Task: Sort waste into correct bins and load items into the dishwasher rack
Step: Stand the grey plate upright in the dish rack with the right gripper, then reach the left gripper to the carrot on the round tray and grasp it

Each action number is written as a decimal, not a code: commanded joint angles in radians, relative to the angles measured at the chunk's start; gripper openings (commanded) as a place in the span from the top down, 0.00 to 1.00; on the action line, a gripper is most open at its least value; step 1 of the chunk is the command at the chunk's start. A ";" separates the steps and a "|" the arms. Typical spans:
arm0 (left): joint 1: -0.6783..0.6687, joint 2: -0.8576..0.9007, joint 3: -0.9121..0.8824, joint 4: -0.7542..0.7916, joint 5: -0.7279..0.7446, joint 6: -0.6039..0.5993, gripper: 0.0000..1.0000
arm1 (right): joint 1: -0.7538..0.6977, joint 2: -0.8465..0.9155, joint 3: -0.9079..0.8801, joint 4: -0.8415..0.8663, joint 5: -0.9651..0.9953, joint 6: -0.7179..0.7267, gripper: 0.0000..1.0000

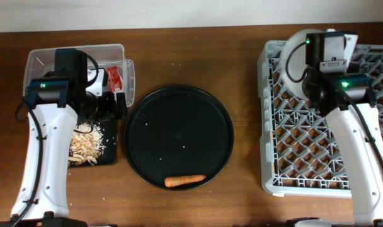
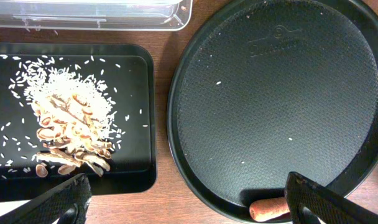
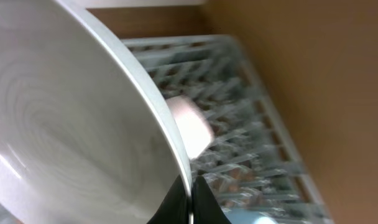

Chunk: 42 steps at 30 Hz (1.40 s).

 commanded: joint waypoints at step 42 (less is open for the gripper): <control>-0.637 0.001 -0.544 0.316 0.259 -1.286 0.01 | 0.055 -0.074 0.008 -0.341 -0.717 -0.029 0.02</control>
